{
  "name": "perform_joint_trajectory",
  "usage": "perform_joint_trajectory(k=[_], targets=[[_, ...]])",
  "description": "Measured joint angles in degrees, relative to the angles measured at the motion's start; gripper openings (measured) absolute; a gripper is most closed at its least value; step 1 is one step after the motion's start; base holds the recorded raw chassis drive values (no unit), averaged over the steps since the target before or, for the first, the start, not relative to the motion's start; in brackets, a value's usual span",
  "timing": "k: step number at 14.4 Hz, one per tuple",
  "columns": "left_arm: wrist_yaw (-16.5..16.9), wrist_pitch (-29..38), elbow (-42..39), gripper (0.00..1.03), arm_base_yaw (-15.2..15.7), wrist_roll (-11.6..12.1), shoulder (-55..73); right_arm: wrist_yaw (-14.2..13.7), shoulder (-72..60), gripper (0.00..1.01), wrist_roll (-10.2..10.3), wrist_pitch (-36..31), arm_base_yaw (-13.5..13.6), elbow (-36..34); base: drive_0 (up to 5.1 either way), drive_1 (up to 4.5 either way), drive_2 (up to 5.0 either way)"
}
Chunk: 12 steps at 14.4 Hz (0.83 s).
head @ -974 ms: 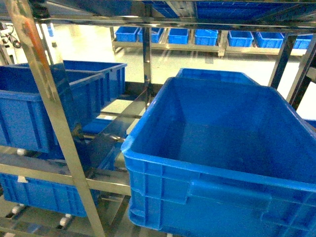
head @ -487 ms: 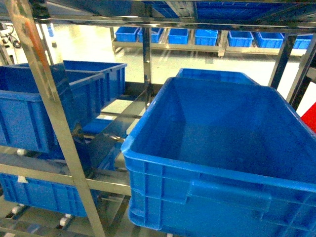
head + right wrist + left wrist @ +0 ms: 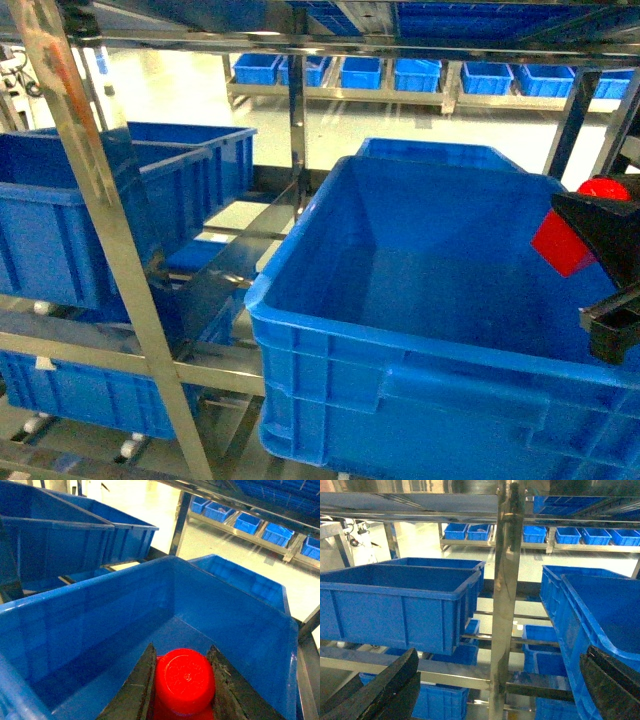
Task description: Pick red block from blue box to shelf
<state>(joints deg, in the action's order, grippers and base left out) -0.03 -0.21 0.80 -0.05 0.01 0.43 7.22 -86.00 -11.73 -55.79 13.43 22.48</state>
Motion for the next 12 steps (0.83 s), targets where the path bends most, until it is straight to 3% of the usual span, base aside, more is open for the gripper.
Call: perform_joint_trajectory(k=[3,5,7,12], targets=[[0.0,0.0,0.0,0.98,0.0,0.0,0.0,-0.15,-3.28,0.23,-0.22,-2.93,-1.07,0.96,0.0,0.0,0.0],[0.0,0.0,0.0,0.98,0.0,0.0,0.0,-0.11,-8.81,0.23,0.61,-4.11,-3.91,3.15,0.0,0.0,0.0],[0.0,-0.02,0.0,0.98,0.0,0.0,0.0,2.05,-10.45,0.23,2.14,-4.35,-5.68,4.37,0.0,0.0,0.0],[0.0,-0.02,0.0,0.98,0.0,0.0,0.0,3.58,-12.94,0.23,3.04,-5.29,-6.29,6.49,0.0,0.0,0.0]])
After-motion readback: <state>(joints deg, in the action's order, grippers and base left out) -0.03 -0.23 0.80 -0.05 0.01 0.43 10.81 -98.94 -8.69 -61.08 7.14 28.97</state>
